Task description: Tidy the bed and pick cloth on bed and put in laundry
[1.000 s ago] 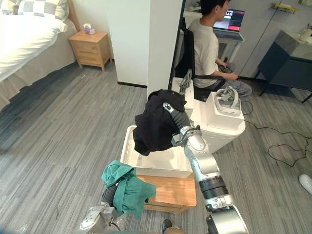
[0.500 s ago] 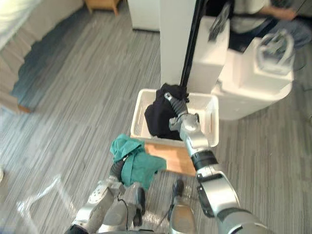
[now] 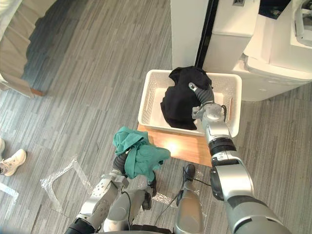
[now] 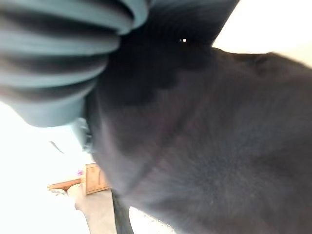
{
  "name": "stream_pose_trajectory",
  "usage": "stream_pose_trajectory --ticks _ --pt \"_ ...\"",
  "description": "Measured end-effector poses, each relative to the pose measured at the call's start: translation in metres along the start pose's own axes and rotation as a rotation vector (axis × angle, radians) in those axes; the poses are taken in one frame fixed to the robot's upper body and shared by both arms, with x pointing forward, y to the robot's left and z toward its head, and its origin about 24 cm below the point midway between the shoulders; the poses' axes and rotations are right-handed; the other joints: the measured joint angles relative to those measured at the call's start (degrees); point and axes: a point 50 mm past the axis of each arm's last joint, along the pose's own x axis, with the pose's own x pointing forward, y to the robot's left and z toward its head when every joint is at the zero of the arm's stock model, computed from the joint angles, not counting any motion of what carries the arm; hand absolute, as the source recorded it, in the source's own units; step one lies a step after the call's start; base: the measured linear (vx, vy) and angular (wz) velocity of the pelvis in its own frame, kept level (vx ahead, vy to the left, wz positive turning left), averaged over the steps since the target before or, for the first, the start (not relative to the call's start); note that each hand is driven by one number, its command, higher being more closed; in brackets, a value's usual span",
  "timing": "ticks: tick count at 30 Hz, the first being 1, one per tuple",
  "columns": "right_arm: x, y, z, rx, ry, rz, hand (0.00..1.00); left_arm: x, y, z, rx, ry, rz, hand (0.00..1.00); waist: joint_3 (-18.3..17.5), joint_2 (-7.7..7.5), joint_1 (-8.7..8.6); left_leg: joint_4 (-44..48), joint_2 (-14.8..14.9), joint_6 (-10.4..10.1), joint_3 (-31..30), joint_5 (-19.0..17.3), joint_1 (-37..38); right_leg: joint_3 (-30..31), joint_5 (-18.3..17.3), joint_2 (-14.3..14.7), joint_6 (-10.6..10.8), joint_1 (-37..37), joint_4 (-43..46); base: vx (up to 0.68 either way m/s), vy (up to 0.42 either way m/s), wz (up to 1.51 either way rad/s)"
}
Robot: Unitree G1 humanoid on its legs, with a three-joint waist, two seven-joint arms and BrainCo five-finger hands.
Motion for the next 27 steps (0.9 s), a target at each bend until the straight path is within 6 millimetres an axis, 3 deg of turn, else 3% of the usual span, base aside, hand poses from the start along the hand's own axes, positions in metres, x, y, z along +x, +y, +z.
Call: stream_pose_trajectory --ticks 7,9,11,14,18,22,27 --pt "-0.017 0.016 -0.005 -0.008 -0.09 0.048 0.0 -0.008 -0.003 0.007 0.004 -0.035 -0.021 1.0 0.1 -1.16 -0.89 -1.2 1.2 -0.3 1.9 -0.6 5.0 1.4 0.1 1.7 0.0 5.2 -3.1 -0.04 -0.034 -0.14" --pt "-0.023 0.02 -0.014 -0.003 -0.075 0.058 0.0 -0.008 -0.003 0.007 0.006 -0.036 -0.02 1.0 -0.5 -1.96 -0.89 -1.5 1.7 -0.5 2.3 -0.7 6.1 1.6 0.1 2.3 0.0 6.3 -3.9 0.02 -0.058 -0.12" --pt "-0.034 0.031 -0.028 -0.019 -0.06 0.091 0.0 -0.012 0.001 0.004 0.011 -0.024 -0.007 1.0 -3.2 -4.06 -0.79 -2.2 2.5 -0.8 3.0 -0.4 6.9 2.2 0.8 3.4 -0.7 6.9 -5.4 0.06 -0.073 -0.16" --pt "-0.045 0.038 -0.04 -0.041 -0.039 0.115 0.0 -0.014 0.002 0.001 0.006 -0.012 0.007 1.0 -5.1 -5.27 -0.89 -2.6 3.1 -1.2 3.5 -0.6 8.8 3.0 1.1 4.2 -0.8 8.8 -6.4 0.09 -0.03 -0.17" --pt "-0.061 0.034 -0.066 -0.091 0.043 0.116 0.0 -0.013 0.003 0.003 -0.012 -0.029 0.045 1.0 -9.0 -5.95 -1.13 -3.1 3.3 -1.5 4.8 -1.3 10.6 4.2 1.1 4.6 -0.8 9.7 -6.4 0.05 0.021 -0.16" --pt "-0.078 0.029 -0.093 -0.1 0.131 0.106 0.0 -0.013 0.008 0.014 -0.017 -0.076 0.091 1.0 -10.0 -6.81 -1.4 -3.1 3.3 -1.4 5.2 -1.6 11.7 4.6 1.0 4.6 -0.8 10.8 -6.5 -0.01 0.014 -0.04" --pt "-0.09 0.02 -0.111 -0.1 0.203 0.059 0.0 -0.015 0.017 0.033 -0.01 -0.161 0.152 1.0 -11.5 -7.99 -2.19 -3.1 3.3 -1.7 5.6 -2.0 11.8 5.0 0.8 4.6 -0.5 10.7 -6.5 -0.03 0.002 -0.04"
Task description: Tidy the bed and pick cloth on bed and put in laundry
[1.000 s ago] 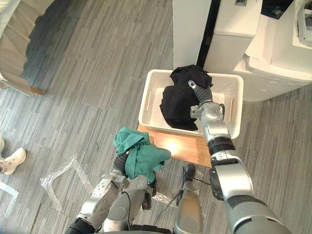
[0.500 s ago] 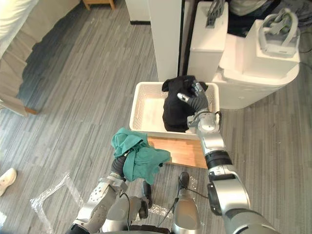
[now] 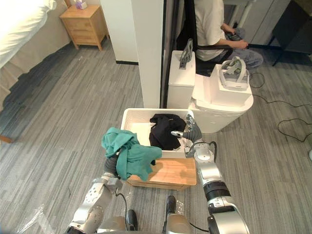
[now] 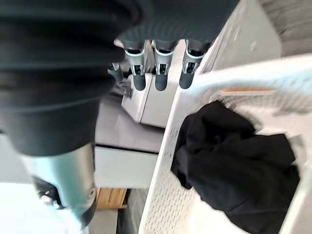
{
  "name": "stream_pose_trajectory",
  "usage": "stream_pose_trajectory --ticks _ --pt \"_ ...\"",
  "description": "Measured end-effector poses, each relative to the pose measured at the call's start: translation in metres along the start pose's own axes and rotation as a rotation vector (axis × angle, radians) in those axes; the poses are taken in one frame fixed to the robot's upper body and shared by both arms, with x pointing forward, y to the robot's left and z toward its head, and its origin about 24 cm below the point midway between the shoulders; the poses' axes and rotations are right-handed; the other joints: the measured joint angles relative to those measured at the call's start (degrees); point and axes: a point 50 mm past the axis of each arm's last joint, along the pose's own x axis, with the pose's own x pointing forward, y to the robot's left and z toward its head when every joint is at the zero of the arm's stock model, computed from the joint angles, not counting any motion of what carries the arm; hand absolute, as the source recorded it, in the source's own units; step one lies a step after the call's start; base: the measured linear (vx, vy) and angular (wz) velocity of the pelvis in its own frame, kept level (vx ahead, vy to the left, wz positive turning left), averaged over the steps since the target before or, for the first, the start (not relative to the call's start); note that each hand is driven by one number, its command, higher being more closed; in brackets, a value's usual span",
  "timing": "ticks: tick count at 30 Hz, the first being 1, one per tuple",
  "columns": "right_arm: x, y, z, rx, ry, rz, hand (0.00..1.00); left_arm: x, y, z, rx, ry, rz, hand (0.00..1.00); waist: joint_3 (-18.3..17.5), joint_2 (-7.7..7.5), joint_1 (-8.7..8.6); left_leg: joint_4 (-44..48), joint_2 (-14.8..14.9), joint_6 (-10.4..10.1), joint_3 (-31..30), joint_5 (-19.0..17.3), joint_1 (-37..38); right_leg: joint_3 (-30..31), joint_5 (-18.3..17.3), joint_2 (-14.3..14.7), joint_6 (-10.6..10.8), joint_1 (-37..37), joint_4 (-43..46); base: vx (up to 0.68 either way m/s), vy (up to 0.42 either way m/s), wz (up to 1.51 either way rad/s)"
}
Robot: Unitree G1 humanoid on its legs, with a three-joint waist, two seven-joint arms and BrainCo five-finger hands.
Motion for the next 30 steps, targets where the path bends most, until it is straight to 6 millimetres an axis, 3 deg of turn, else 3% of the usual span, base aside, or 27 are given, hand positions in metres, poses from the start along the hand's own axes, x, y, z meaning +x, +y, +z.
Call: stream_pose_trajectory --ticks 3,5,6,8,13,17,20,23,26,30 --pt "-0.02 -0.01 -0.036 0.015 0.112 -0.047 0.0 0.004 0.001 0.024 0.018 -0.111 0.027 1.0 -1.4 -0.18 -0.33 0.0 0.0 -0.1 0.4 0.0 0.2 0.4 0.0 0.0 0.1 0.0 0.0 0.0 0.007 -0.05" --pt "-0.045 -0.018 -0.076 0.037 0.251 -0.085 0.0 0.008 0.0 0.05 0.017 -0.238 0.055 1.0 -2.6 -0.25 -0.95 -0.4 0.0 -0.1 1.0 -0.1 0.5 1.1 0.0 0.1 0.1 0.0 0.0 0.01 0.02 -0.14" --pt "-0.05 -0.019 -0.083 0.044 0.278 -0.091 0.0 0.009 0.001 0.054 0.018 -0.258 0.064 1.0 -2.7 -0.27 -1.14 -0.5 -0.1 -0.1 1.0 -0.1 0.8 1.2 0.0 0.1 0.1 0.0 0.0 0.03 0.024 -0.14" --pt "-0.08 -0.024 -0.121 0.086 0.431 -0.131 0.0 0.015 0.004 0.074 0.043 -0.347 0.106 1.0 -3.8 -0.4 -2.26 -0.9 -0.1 -0.2 1.8 -0.2 1.4 1.5 -0.2 0.3 0.3 0.2 0.0 0.03 0.028 -0.13" --pt "-0.128 -0.018 -0.162 0.151 0.608 -0.154 0.0 0.02 0.019 0.099 0.088 -0.427 0.192 1.0 -4.8 -0.79 -5.43 -1.8 -0.1 -0.5 3.4 -0.5 3.1 2.8 -0.6 0.6 0.8 0.9 -0.3 0.01 0.025 -0.16" --pt "-0.173 -0.02 -0.19 0.192 0.751 -0.188 0.0 0.026 0.026 0.111 0.188 -0.432 0.217 1.0 -5.9 -0.8 -6.82 -2.2 -0.1 -0.6 4.5 -0.9 4.0 3.6 -0.9 0.9 0.8 1.1 -0.3 0.03 0.025 -0.13" --pt "-0.199 -0.021 -0.204 0.216 0.827 -0.191 0.0 0.034 0.041 0.111 0.274 -0.374 0.261 1.0 -6.5 -0.45 -7.62 -2.9 0.0 -0.7 5.9 -1.1 4.9 4.8 -1.0 1.2 0.8 1.0 -0.3 0.04 0.027 -0.24" --pt "-0.217 -0.014 -0.211 0.251 0.871 -0.161 0.0 0.046 0.066 0.096 0.426 -0.225 0.348 1.0 -6.5 -0.56 -8.65 -2.9 0.0 -0.9 7.3 -1.5 4.6 5.9 -1.1 1.5 0.9 0.1 -0.3 0.02 0.014 -0.18" --pt "-0.216 -0.006 -0.211 0.332 0.858 -0.171 0.0 0.055 0.083 0.091 0.532 -0.145 0.404 1.0 -5.6 -1.59 -9.74 -2.5 -0.1 -0.9 8.0 -1.6 1.7 6.4 -0.7 1.4 0.8 -2.8 -0.1 -0.01 -0.008 -0.17" --pt "-0.189 -0.002 -0.199 0.416 0.752 -0.178 0.0 0.073 0.084 0.104 0.634 -0.156 0.446 1.0 -1.3 -2.51 -9.89 -1.0 -0.4 -0.7 8.9 -1.5 -2.7 7.5 1.3 1.0 0.7 -7.5 0.1 -0.01 -0.024 -0.18"
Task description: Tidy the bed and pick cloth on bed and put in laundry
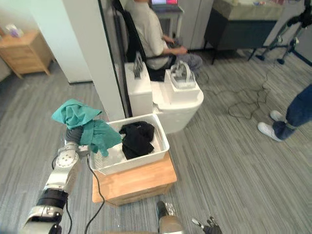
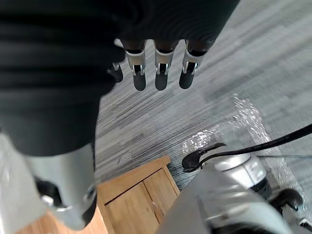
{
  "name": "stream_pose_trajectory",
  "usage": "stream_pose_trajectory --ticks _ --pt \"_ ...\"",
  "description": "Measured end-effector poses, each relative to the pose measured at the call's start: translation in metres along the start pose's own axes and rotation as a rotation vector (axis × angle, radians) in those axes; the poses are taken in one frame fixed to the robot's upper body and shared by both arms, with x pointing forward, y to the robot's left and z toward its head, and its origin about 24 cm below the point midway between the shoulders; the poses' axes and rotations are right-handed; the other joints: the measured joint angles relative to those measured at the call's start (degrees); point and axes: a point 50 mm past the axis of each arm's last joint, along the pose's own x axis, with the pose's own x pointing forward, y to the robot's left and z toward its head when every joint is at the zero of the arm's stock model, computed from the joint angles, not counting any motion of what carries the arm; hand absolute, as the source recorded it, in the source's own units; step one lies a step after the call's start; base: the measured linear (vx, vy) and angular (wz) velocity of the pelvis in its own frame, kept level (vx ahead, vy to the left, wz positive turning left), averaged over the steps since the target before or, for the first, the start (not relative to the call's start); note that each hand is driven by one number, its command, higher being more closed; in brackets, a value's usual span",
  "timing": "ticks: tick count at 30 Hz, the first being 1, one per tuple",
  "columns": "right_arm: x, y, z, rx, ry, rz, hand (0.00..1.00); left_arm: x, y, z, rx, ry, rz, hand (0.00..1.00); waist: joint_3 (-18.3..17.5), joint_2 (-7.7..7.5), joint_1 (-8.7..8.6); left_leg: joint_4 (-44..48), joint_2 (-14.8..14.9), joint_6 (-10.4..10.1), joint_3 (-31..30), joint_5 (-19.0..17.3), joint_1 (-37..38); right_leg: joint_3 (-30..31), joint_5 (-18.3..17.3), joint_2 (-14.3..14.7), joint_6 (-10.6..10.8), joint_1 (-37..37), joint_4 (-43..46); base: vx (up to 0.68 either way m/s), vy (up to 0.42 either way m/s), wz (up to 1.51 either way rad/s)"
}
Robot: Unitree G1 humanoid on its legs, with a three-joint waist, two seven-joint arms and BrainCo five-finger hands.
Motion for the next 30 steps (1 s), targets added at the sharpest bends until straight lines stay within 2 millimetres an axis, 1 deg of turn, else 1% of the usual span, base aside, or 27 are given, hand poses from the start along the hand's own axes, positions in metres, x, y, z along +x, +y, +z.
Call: stream_pose_trajectory --ticks 1,2,3,5,8,10,13,17,19,21,23,24,25,28,30 --pt "0.003 0.003 0.008 0.015 -0.026 0.007 0.0 0.005 -0.005 0.007 0.029 -0.024 -0.013 1.0 1.5 0.19 0.03 0.7 0.0 0.4 0.2 0.3 -1.2 0.2 0.6 0.0 -0.1 -1.0 0.0 0.02 -0.003 -0.13" --pt "0.007 0.008 0.018 0.019 -0.061 0.022 0.0 0.01 -0.009 0.016 0.039 -0.049 -0.019 1.0 3.5 0.35 0.01 1.4 0.1 0.2 0.6 0.0 -2.0 0.8 0.9 0.0 -0.1 -1.8 0.0 0.02 0.003 -0.16" --pt "0.009 0.011 0.023 0.023 -0.076 0.029 0.0 0.013 -0.01 0.02 0.043 -0.062 -0.019 1.0 4.2 0.44 0.02 1.6 0.2 0.2 0.8 -0.1 -2.3 1.1 1.0 0.0 -0.1 -2.2 0.0 0.02 0.009 -0.2" --pt "0.014 0.018 0.039 0.033 -0.127 0.05 0.0 0.023 -0.015 0.036 0.067 -0.107 -0.023 1.0 6.2 1.06 -0.05 3.4 0.4 0.3 1.3 -1.1 -4.6 1.6 1.4 0.0 0.1 -3.9 0.1 0.01 0.005 -0.15" --pt "0.015 0.024 0.052 0.06 -0.172 0.069 0.0 0.03 -0.024 0.055 0.126 -0.172 -0.049 1.0 9.5 2.03 -0.48 5.4 0.9 0.2 2.0 -2.3 -5.7 2.4 1.5 0.2 0.2 -5.1 1.1 0.01 0.016 -0.12" --pt "0.015 0.025 0.054 0.058 -0.18 0.075 0.0 0.031 -0.024 0.058 0.136 -0.189 -0.05 1.0 9.8 2.12 -0.25 6.6 1.2 0.3 3.1 -3.0 -6.7 3.4 1.5 0.5 0.2 -6.7 2.3 -0.01 0.019 -0.26" --pt "0.014 0.026 0.055 0.058 -0.188 0.079 0.0 0.032 -0.03 0.067 0.133 -0.226 -0.073 1.0 10.8 2.08 -0.23 8.2 1.4 0.5 4.0 -4.0 -7.5 4.2 1.4 0.4 0.2 -7.4 2.7 -0.01 0.015 -0.15" --pt "0.013 0.028 0.061 0.058 -0.214 0.09 0.0 0.029 -0.039 0.068 0.125 -0.248 -0.129 1.0 11.0 2.3 -0.32 10.7 2.2 0.9 4.5 -5.8 -8.4 4.6 1.3 0.5 0.2 -7.7 3.3 -0.04 0.006 -0.08" --pt "0.012 0.028 0.063 0.057 -0.229 0.093 0.0 0.026 -0.049 0.069 0.105 -0.254 -0.195 1.0 11.0 2.37 -0.34 12.0 2.5 0.8 4.7 -6.8 -8.9 4.8 1.0 0.6 0.2 -7.7 4.1 -0.05 0.008 -0.03" --pt "0.012 0.028 0.064 0.057 -0.231 0.094 0.0 0.024 -0.055 0.07 0.07 -0.251 -0.235 1.0 11.0 2.38 -0.4 12.6 2.6 1.0 4.9 -7.2 -8.9 5.0 0.8 0.6 0.1 -7.7 4.3 -0.03 0.007 -0.05" --pt "0.012 0.029 0.065 0.056 -0.237 0.1 0.0 0.02 -0.064 0.068 0.078 -0.249 -0.295 1.0 11.1 2.41 -0.32 13.7 2.9 1.0 5.8 -7.8 -8.9 5.9 0.8 0.7 0.1 -7.7 4.3 -0.03 0.015 -0.16" --pt "0.012 0.029 0.065 0.056 -0.238 0.101 0.0 0.019 -0.065 0.067 0.078 -0.246 -0.301 1.0 11.1 2.41 -0.33 13.8 2.9 1.0 6.0 -7.8 -8.8 6.0 0.8 0.8 0.1 -7.7 4.3 -0.01 0.018 -0.18" --pt "0.012 0.029 0.065 0.056 -0.24 0.103 0.0 0.017 -0.067 0.064 0.079 -0.237 -0.313 0.0 11.1 2.42 -0.35 14.2 3.0 1.2 6.2 -8.0 -8.8 6.2 0.8 0.8 0.1 -7.7 4.4 0.0 0.013 -0.09" --pt "0.012 0.029 0.065 0.055 -0.239 0.104 0.0 0.012 -0.074 0.053 0.068 -0.184 -0.33 0.0 11.1 2.48 -0.91 14.4 3.1 1.3 6.3 -7.9 -8.3 6.4 0.8 0.9 0.1 -7.5 4.5 0.02 0.008 -0.05" --pt "0.012 0.03 0.065 0.052 -0.237 0.109 0.0 0.011 -0.073 0.044 0.078 -0.144 -0.327 0.0 11.0 2.63 -1.18 14.5 3.1 1.3 6.3 -7.9 -8.2 6.5 0.8 0.9 0.1 -7.4 4.5 0.0 0.0 0.0"
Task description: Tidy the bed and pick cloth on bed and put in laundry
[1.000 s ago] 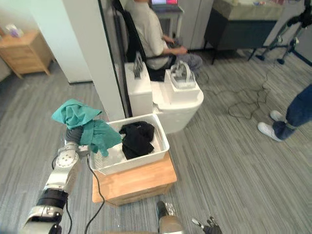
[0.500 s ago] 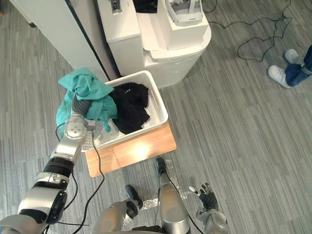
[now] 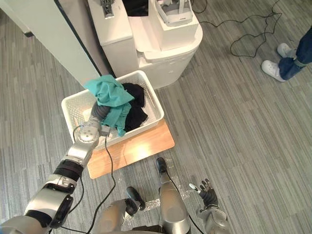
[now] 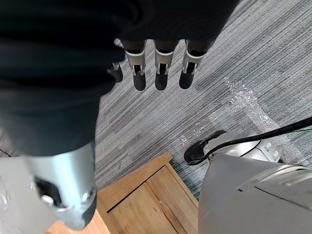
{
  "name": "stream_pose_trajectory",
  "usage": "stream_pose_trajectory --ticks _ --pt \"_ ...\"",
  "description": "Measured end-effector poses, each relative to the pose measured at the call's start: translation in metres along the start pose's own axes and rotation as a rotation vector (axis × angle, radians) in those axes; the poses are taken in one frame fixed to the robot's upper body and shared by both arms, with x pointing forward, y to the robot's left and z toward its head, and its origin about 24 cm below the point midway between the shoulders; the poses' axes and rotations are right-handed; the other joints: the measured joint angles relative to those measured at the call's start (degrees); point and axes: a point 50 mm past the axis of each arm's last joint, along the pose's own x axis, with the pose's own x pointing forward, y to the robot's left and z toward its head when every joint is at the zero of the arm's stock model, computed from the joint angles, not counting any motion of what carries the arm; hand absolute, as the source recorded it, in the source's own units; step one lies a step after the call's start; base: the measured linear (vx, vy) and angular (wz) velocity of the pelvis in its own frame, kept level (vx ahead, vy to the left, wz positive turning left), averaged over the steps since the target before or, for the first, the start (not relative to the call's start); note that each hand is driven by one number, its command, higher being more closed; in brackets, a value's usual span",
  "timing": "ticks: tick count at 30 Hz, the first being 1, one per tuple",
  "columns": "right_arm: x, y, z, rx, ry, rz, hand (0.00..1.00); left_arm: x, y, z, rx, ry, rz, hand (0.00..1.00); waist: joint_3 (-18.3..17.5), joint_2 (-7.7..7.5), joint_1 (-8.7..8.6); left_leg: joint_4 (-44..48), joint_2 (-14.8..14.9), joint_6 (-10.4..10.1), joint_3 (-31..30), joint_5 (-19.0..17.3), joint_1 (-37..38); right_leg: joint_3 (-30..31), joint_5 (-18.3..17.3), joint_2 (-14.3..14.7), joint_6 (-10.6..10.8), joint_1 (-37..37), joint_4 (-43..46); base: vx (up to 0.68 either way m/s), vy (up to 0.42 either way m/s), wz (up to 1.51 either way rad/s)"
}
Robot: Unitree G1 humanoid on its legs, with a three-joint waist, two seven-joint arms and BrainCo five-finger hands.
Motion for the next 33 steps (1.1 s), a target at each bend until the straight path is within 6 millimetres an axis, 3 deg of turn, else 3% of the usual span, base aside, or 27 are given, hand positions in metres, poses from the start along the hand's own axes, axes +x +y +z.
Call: stream_pose_trajectory --ticks 5,14,19,23,27,33 --pt "-0.001 0.002 -0.006 -0.01 0.028 0.013 0.0 -0.007 0.005 -0.015 0.019 0.058 0.034 0.0 0.1 0.71 0.18 0.0 0.0 0.0 -0.4 0.0 0.9 -0.2 0.0 -0.1 0.0 1.2 -0.1 -0.01 0.001 0.03" --pt "-0.002 0.0 -0.012 -0.012 0.068 0.007 0.0 -0.006 0.025 -0.017 0.028 0.087 0.111 0.0 -0.2 1.22 0.88 -0.2 -0.1 -0.1 -2.3 0.1 1.6 -1.9 0.0 -0.4 0.0 3.3 -0.8 -0.01 -0.004 0.11" --pt "-0.005 -0.003 -0.017 -0.012 0.089 -0.001 0.0 -0.012 0.046 -0.015 0.035 0.085 0.13 0.0 -1.3 2.16 1.49 -0.7 0.0 0.2 -3.0 0.3 3.0 -2.7 0.0 -0.5 0.0 5.2 -1.6 0.02 0.008 0.08" --pt "-0.014 -0.011 -0.03 -0.009 0.136 -0.017 0.0 -0.028 0.053 -0.041 0.059 0.194 0.061 0.0 -4.6 2.66 2.05 -2.3 0.0 -0.3 -3.5 0.6 5.4 -3.7 -0.4 -0.4 -0.2 7.9 -2.5 0.05 0.007 0.1" --pt "-0.02 -0.017 -0.038 -0.012 0.166 -0.025 0.0 -0.04 0.056 -0.055 0.069 0.246 0.005 0.0 -6.3 2.73 3.03 -3.2 -0.2 -0.4 -3.5 0.7 6.9 -3.8 -0.7 -0.4 -0.3 9.1 -2.7 0.01 0.003 0.03" --pt "-0.023 -0.022 -0.04 -0.007 0.183 -0.042 0.0 -0.063 0.064 -0.077 0.132 0.339 -0.079 0.0 -9.1 2.9 3.1 -5.9 -0.7 -0.8 -3.6 1.8 9.6 -5.0 -1.5 -0.5 -0.1 11.0 -2.8 0.0 -0.005 0.05"
